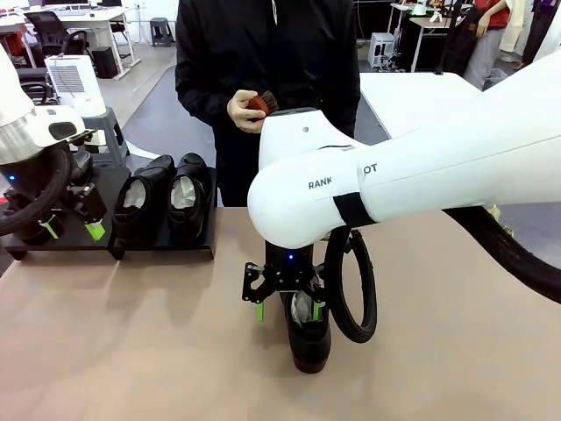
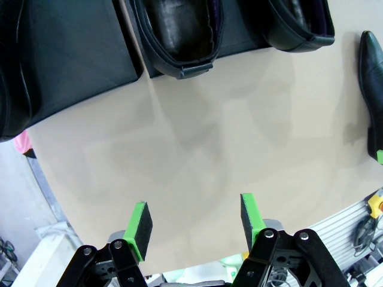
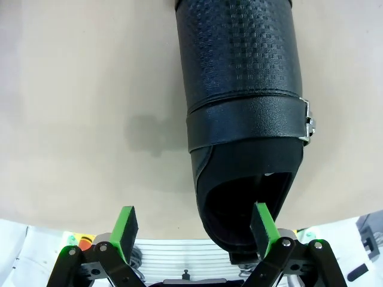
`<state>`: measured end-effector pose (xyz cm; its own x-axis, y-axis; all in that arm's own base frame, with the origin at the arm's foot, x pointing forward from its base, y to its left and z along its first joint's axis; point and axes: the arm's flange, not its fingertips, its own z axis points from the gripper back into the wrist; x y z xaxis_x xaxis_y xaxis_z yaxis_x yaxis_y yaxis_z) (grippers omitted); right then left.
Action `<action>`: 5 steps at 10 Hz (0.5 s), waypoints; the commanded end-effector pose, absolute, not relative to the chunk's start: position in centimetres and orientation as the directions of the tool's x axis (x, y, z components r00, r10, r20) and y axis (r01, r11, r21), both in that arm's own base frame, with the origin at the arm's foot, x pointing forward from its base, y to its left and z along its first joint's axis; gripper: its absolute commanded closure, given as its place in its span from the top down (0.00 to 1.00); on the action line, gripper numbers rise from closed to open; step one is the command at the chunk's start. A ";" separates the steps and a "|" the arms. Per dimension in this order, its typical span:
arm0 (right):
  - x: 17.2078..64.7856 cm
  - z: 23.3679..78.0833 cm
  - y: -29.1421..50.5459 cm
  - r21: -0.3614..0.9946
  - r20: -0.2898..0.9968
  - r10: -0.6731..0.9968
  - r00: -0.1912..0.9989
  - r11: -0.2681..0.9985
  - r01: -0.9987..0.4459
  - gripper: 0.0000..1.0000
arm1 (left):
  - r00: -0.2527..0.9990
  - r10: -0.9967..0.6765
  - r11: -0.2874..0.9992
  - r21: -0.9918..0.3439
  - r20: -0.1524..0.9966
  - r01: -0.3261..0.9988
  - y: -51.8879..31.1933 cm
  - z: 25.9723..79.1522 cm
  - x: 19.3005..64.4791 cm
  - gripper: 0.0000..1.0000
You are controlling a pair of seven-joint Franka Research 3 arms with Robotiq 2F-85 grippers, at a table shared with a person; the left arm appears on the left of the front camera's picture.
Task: Organize the shoes by placing them on the stand.
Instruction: Place the Shoe from the middle of the table onto the Shoes Stand.
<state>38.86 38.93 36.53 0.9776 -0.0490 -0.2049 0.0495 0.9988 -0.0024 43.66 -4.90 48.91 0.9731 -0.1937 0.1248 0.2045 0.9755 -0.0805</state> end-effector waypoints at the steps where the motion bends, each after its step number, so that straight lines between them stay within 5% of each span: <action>1: 38.9 36.6 39.0 -0.010 -0.195 -0.052 0.979 0.999 0.051 1.00 | 0.972 -0.192 0.975 -0.086 0.132 0.204 -4.8 48.9 43.5 0.77; 4: 38.9 36.5 38.9 -0.002 -0.205 -0.049 0.978 0.999 0.050 1.00 | 0.972 -0.192 0.975 -0.086 0.132 0.204 -4.8 48.9 43.5 0.77; 5: 37.0 39.7 37.6 -0.114 -0.029 -0.100 0.995 0.989 0.096 1.00 | 0.972 -0.192 0.975 -0.086 0.132 0.204 -4.8 48.9 43.5 0.77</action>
<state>38.79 38.65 37.30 0.9861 -0.0554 -0.1569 0.0509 0.9982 -0.0329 43.67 -4.89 48.90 0.9731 -0.1936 0.1246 0.2044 0.9756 -0.0805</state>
